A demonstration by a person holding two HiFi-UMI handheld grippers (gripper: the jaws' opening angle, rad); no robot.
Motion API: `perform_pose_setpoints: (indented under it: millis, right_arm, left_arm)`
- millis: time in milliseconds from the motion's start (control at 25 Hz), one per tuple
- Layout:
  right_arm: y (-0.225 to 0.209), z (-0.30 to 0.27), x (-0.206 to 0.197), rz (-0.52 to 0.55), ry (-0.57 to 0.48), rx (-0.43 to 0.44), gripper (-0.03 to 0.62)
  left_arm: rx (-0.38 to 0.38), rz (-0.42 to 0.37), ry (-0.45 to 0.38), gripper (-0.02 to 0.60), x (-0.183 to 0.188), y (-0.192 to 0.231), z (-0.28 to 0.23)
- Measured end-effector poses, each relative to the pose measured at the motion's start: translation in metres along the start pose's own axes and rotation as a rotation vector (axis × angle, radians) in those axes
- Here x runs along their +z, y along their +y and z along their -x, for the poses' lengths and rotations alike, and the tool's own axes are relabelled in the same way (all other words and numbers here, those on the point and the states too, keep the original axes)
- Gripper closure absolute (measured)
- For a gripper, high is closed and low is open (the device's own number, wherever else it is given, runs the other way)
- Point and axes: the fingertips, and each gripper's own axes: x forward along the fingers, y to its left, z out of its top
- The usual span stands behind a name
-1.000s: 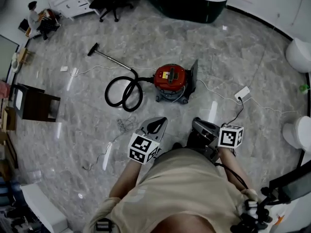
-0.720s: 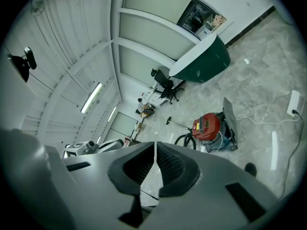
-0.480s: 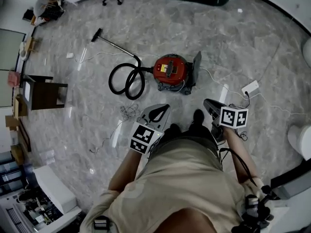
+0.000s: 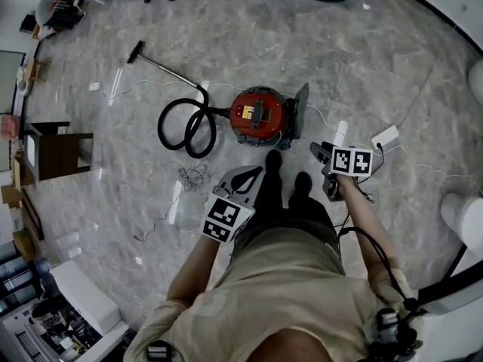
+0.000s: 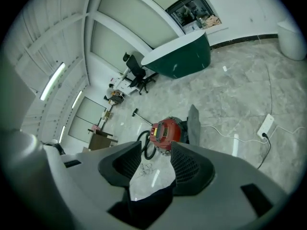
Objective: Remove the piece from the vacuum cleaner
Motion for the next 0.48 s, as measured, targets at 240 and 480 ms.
perform_pose_setpoints:
  millis: [240,480]
  right_arm:
    - [-0.045,-0.087,0.015,-0.033,0.114,-0.126,0.384]
    - [-0.094,-0.168,0.021,-0.039,0.191,-0.231,0.375]
  left_arm:
    - [-0.072,0.014,0.026,0.578,-0.014,0.058,-0.043]
    - [-0.137,0.056,0.065,0.578,-0.045,0.108,-0.092]
